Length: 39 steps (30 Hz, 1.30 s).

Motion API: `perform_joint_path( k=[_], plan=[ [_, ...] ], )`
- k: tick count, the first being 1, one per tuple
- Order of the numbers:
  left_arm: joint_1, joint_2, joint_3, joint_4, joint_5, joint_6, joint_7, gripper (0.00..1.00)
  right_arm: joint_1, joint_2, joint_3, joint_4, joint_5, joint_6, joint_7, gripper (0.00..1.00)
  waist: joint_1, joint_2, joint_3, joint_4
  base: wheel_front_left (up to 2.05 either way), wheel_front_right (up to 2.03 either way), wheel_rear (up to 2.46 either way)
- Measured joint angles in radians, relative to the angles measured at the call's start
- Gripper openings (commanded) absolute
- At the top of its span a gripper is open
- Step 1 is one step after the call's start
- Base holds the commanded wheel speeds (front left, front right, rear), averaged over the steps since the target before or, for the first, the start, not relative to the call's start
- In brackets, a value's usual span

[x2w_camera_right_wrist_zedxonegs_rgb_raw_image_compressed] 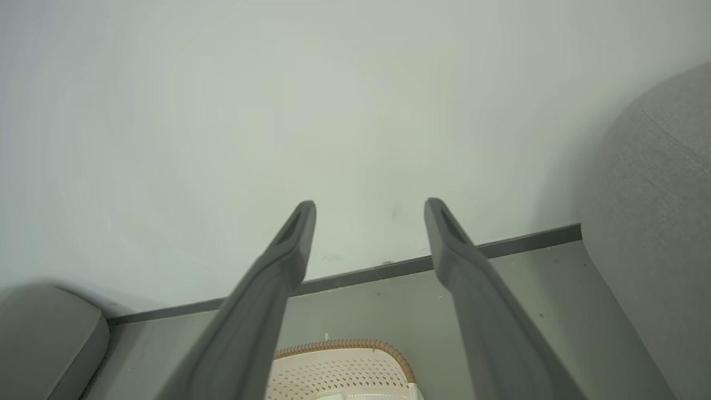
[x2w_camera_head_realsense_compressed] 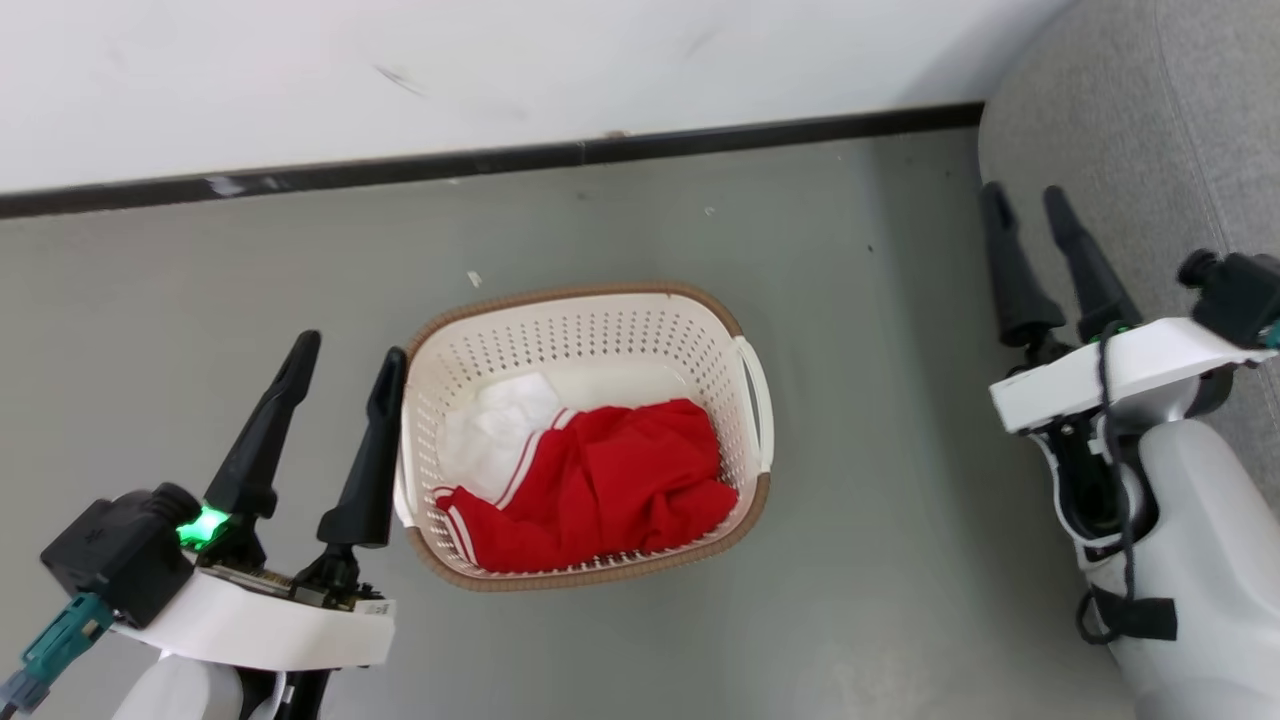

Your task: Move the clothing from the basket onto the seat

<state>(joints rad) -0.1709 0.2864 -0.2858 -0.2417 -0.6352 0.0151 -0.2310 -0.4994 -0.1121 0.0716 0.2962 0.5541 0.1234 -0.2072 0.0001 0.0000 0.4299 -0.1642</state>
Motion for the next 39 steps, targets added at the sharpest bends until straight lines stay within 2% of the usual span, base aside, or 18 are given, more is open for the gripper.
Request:
perform_joint_path(
  k=[8,17,26,39],
  plan=[
    [0.055,-0.013,0.059,0.031,-0.008,0.035,-0.010,1.00,0.031,-0.027,0.097,-0.031,-0.109,0.000,-0.031,1.00,0.0000,0.0000,-0.085,0.050,0.00,0.00,0.00],
    [0.140,-0.039,0.088,0.080,-0.017,0.063,-0.017,1.00,0.143,-0.009,0.170,-0.033,-0.172,0.000,-0.040,1.00,0.0000,0.0000,-0.190,0.115,0.00,0.00,0.00],
    [0.193,-0.041,0.063,0.112,-0.015,0.062,-0.017,1.00,0.250,0.008,0.176,-0.029,-0.238,0.000,-0.040,1.00,0.0000,0.0000,-0.277,0.166,0.00,0.00,0.00],
    [0.245,-0.034,0.026,0.144,-0.003,0.061,-0.008,1.00,0.392,0.041,0.140,-0.054,-0.271,0.000,-0.040,1.00,0.0000,0.0004,-0.384,0.215,0.00,0.00,0.00]
  ],
)
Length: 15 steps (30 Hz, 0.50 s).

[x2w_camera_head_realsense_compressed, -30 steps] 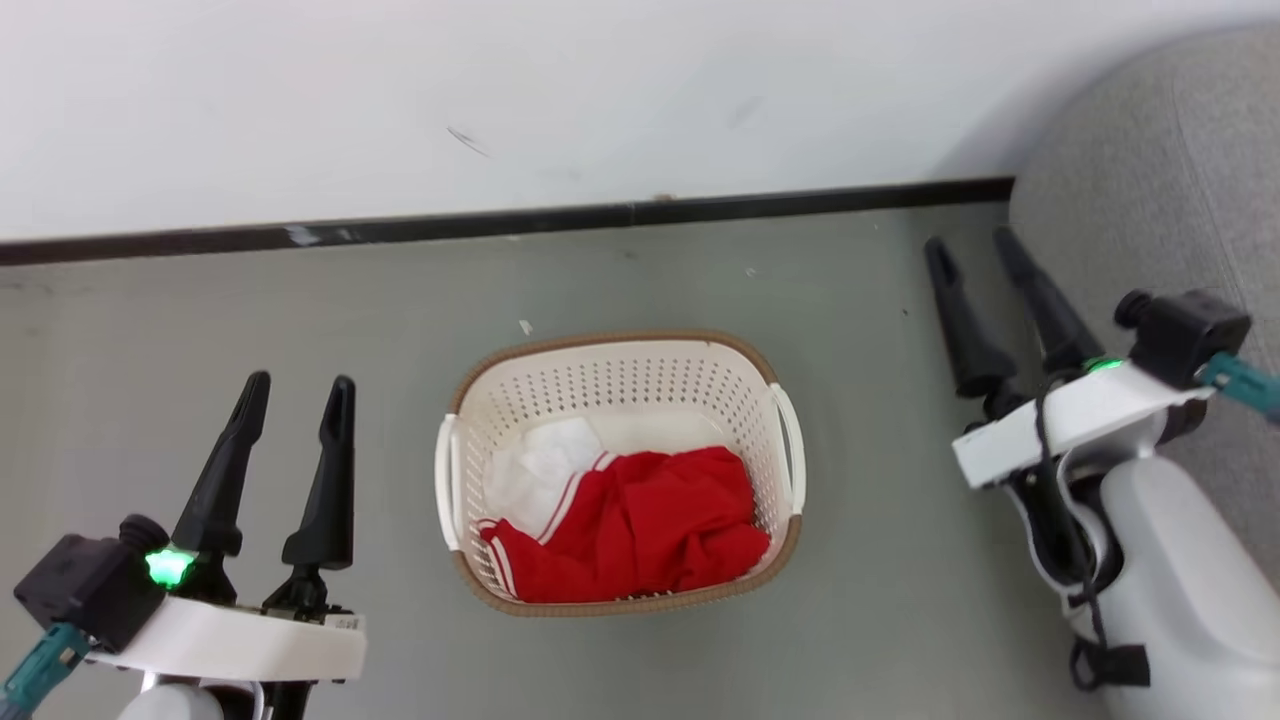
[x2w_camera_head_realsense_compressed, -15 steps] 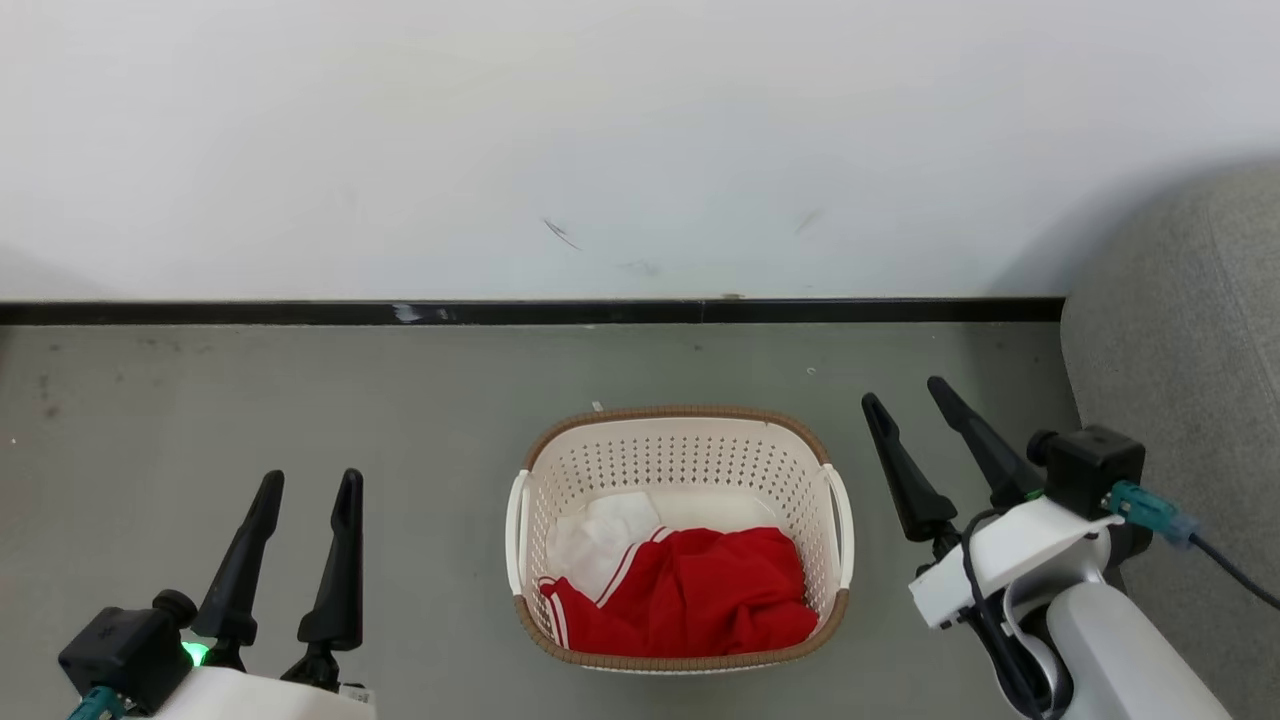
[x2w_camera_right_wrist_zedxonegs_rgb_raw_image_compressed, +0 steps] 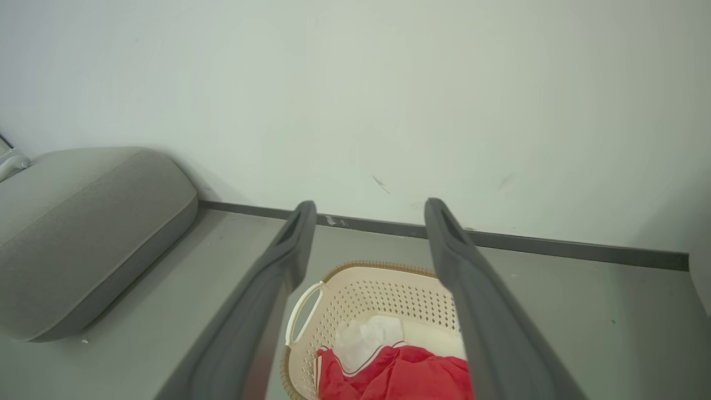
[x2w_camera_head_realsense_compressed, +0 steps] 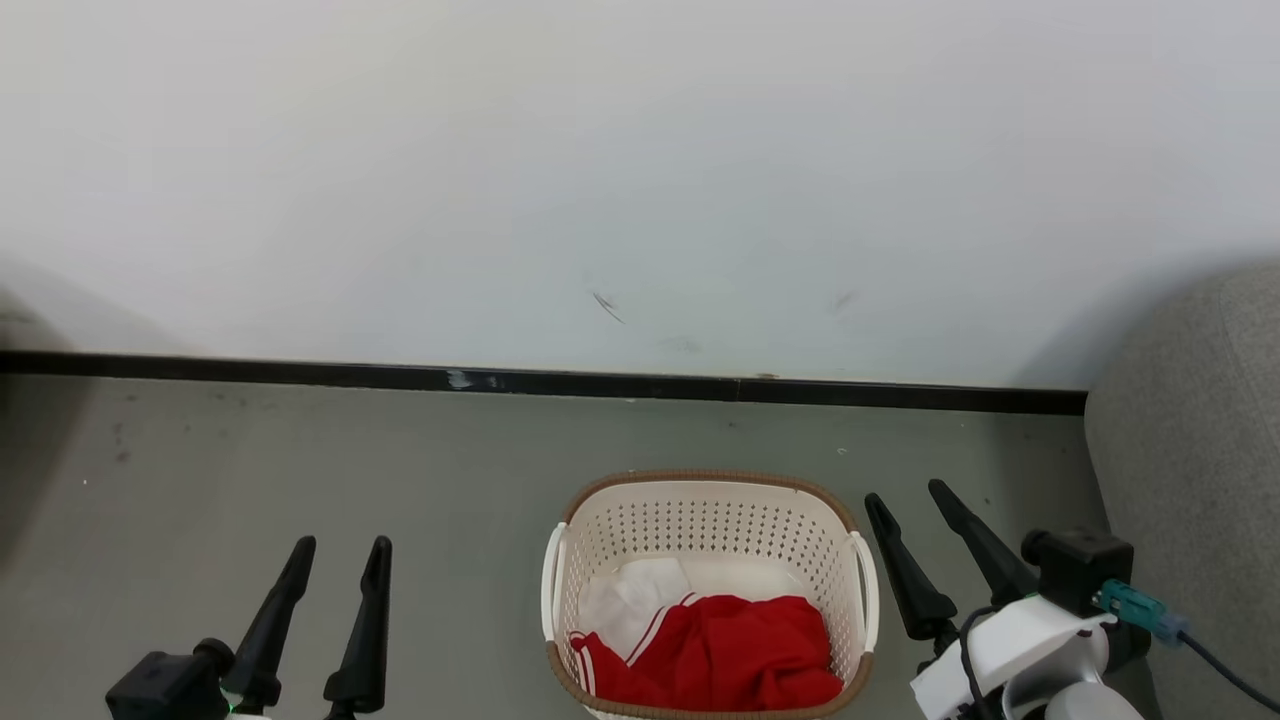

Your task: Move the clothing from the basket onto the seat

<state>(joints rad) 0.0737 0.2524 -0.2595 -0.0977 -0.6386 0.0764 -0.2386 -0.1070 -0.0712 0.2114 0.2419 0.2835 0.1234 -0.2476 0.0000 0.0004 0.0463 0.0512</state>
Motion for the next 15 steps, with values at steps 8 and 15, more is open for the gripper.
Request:
perform_joint_path(
  k=[8,15],
  plan=[
    [0.042,0.009,-0.014,0.005,-0.001,0.000,0.028,1.00,0.086,0.008,-0.027,-0.020,-0.029,0.000,0.000,1.00,0.0000,0.0000,-0.039,0.005,0.00,0.00,0.00],
    [0.046,0.020,-0.033,-0.006,0.000,0.000,0.063,1.00,0.125,0.012,-0.044,-0.049,-0.047,0.000,0.000,1.00,0.0000,0.0000,-0.018,-0.004,0.00,0.00,0.00]
  ],
)
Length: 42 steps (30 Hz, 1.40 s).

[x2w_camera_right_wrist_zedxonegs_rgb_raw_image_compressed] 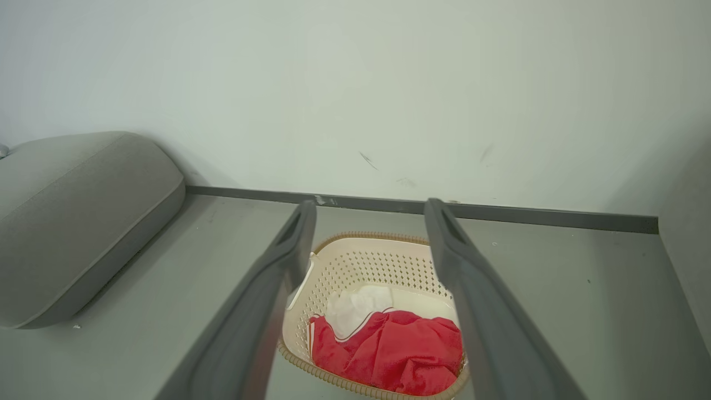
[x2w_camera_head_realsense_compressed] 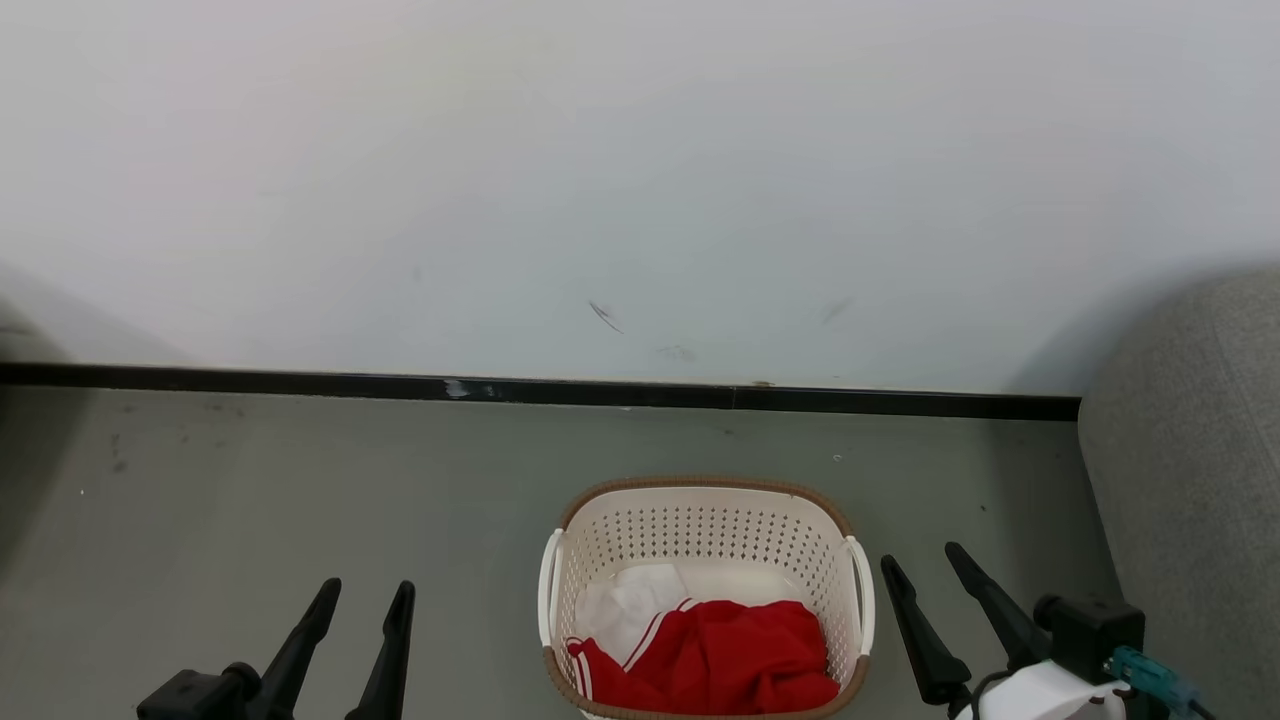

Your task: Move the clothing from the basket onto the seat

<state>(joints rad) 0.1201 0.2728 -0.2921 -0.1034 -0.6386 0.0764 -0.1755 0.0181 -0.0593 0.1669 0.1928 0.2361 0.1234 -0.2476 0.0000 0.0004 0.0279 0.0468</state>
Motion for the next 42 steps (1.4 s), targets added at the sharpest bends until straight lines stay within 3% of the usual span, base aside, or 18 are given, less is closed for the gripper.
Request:
perform_joint_path(
  k=[20,42],
  plan=[
    [-0.133,0.021,-0.139,-0.005,0.031,-0.028,0.204,1.00,0.109,0.015,-0.056,-0.066,-0.057,0.000,0.000,1.00,0.0000,-0.0002,0.119,-0.028,0.00,0.00,0.00],
    [-0.430,-0.026,-0.245,0.062,0.080,-0.055,0.419,1.00,0.088,0.018,-0.078,-0.170,-0.113,0.000,0.001,1.00,0.0000,-0.0002,0.362,-0.065,0.00,0.00,0.00]
  ],
)
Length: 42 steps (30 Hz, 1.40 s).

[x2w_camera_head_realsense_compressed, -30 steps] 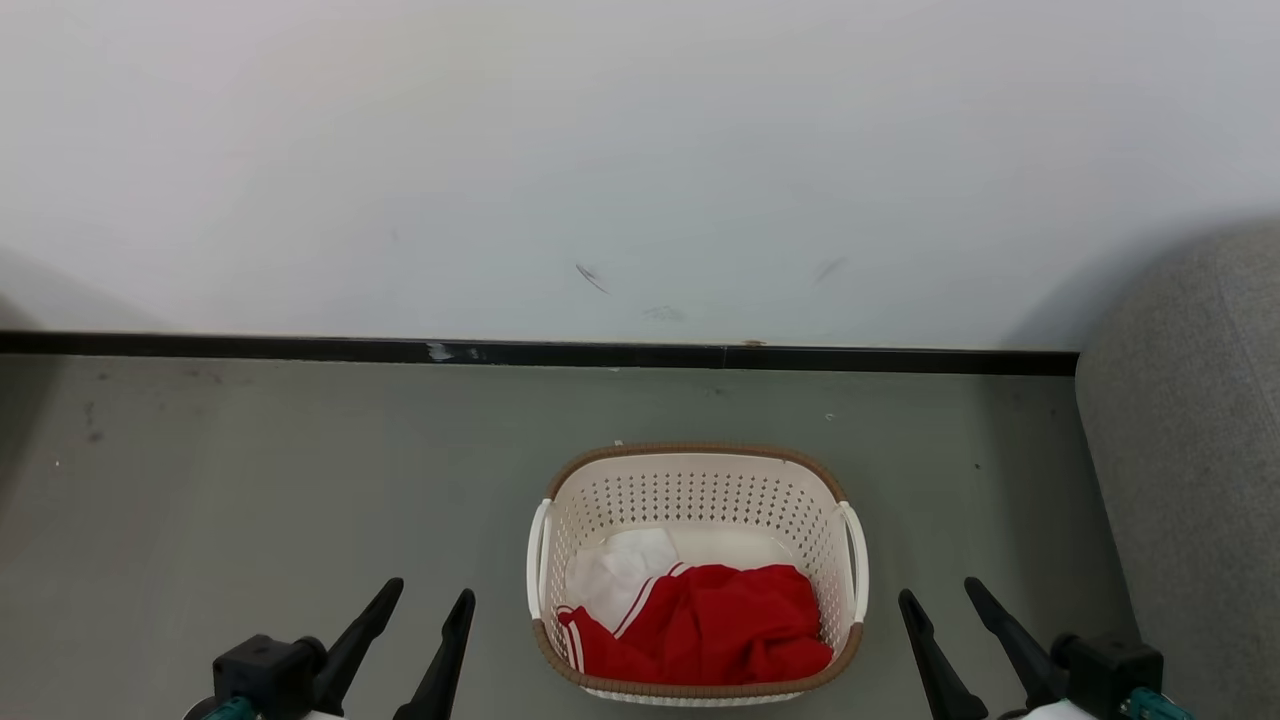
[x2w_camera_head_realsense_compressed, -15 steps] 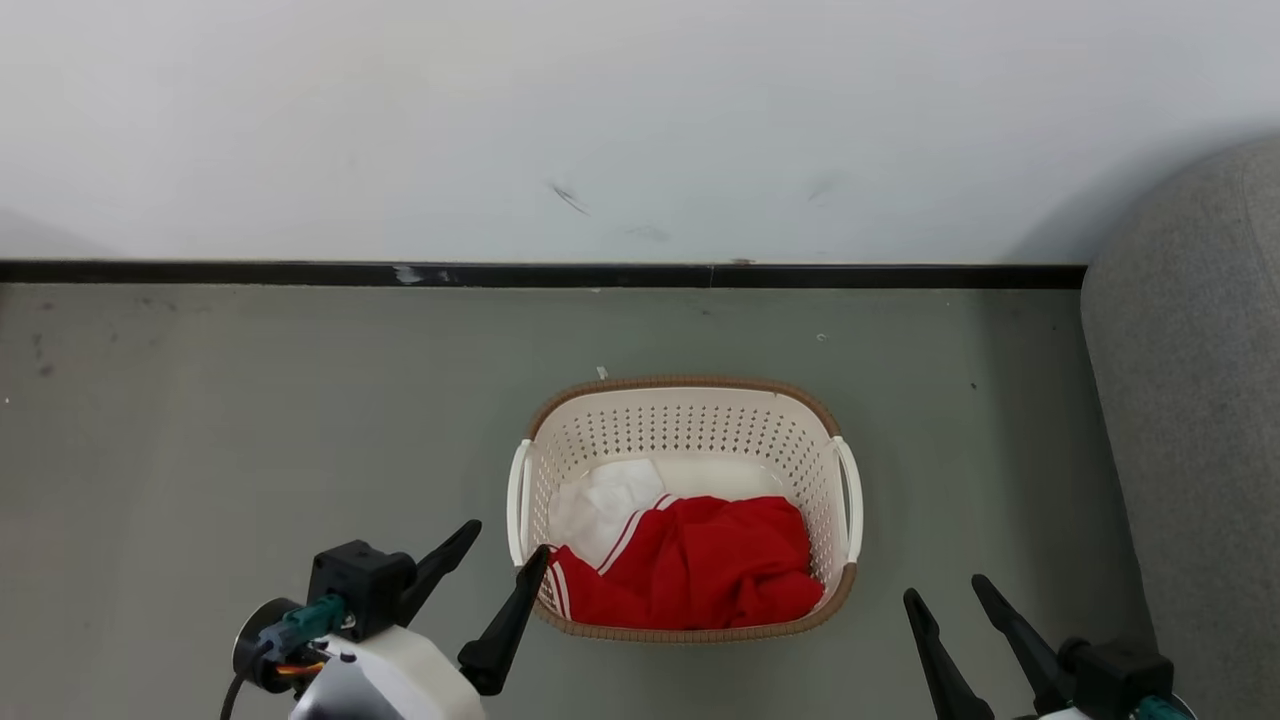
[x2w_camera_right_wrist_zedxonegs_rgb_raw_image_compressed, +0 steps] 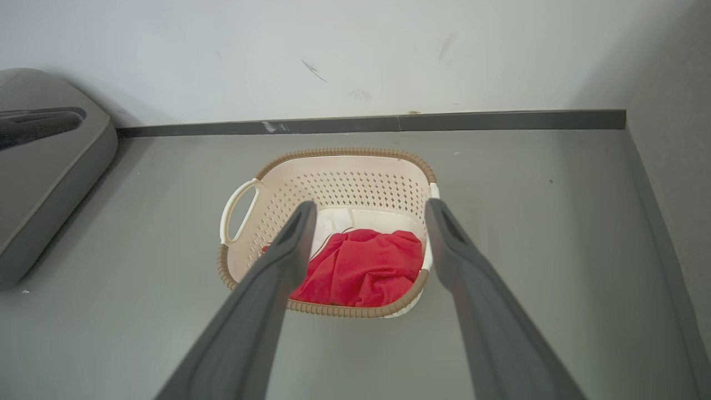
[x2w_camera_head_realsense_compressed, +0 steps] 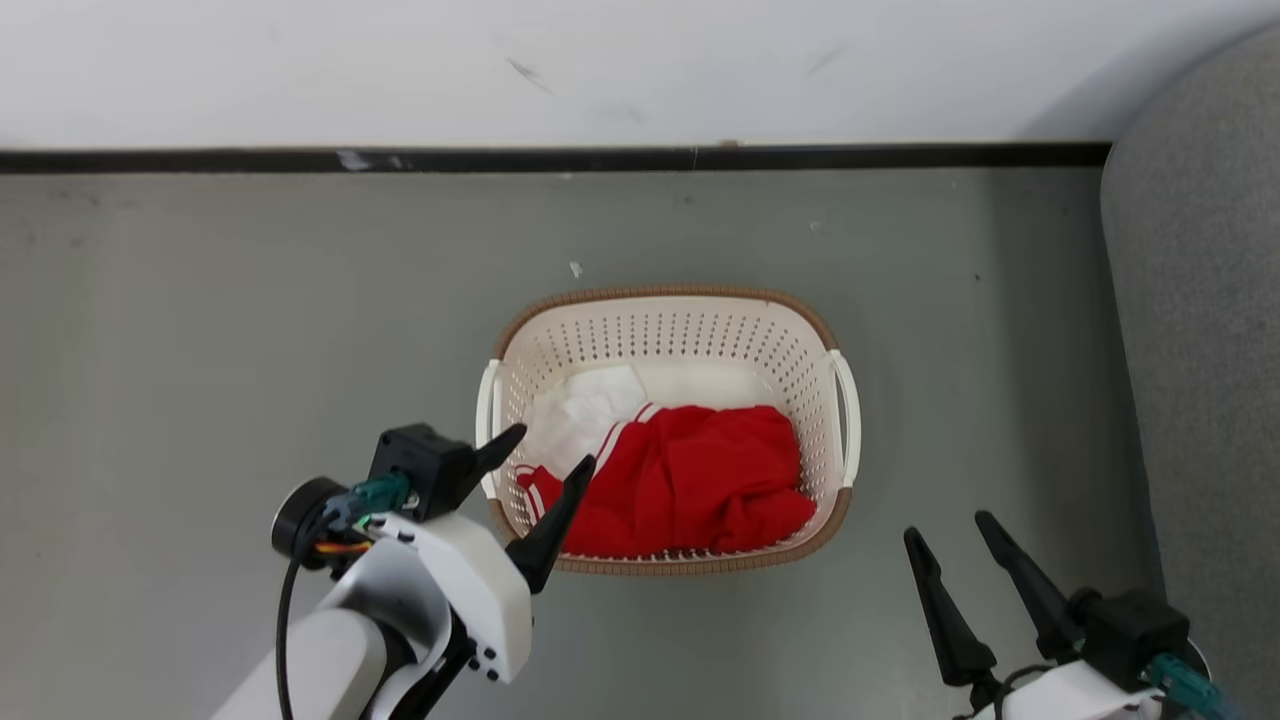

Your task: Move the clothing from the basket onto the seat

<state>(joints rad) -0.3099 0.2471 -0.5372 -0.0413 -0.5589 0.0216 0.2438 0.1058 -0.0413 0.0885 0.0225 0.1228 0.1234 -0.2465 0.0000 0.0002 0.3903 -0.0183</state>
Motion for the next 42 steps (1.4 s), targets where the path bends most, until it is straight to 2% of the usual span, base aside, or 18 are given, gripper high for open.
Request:
perform_joint_path(
  k=[12,24,29,38,42],
  plan=[
    [-0.174,-0.049,-0.056,0.058,0.033,-0.032,0.087,1.00,-0.089,0.000,-0.001,-0.047,0.019,0.000,-0.001,1.00,0.0000,-0.0002,0.165,-0.031,0.00,0.00,0.00],
    [-0.320,-0.092,-0.091,0.144,0.077,-0.031,0.183,1.00,-0.158,-0.001,0.026,-0.058,0.053,0.000,-0.001,1.00,-0.0001,-0.0003,0.295,-0.076,0.00,0.00,0.00],
    [-0.363,-0.122,-0.085,0.187,0.075,-0.014,0.211,1.00,-0.203,-0.001,0.035,-0.075,0.074,0.000,-0.001,1.00,0.0000,-0.0004,0.343,-0.095,0.00,0.00,0.00],
    [-0.440,-0.141,-0.083,0.252,0.113,0.026,0.246,1.00,-0.257,-0.001,0.061,-0.083,0.114,0.000,-0.001,1.00,0.0000,-0.0003,0.420,-0.130,0.00,0.00,0.00],
    [-0.466,-0.141,-0.085,0.277,0.128,0.030,0.257,1.00,-0.282,-0.001,0.071,-0.087,0.131,0.000,-0.002,1.00,0.0000,-0.0003,0.450,-0.146,0.00,0.00,0.00]
  ],
)
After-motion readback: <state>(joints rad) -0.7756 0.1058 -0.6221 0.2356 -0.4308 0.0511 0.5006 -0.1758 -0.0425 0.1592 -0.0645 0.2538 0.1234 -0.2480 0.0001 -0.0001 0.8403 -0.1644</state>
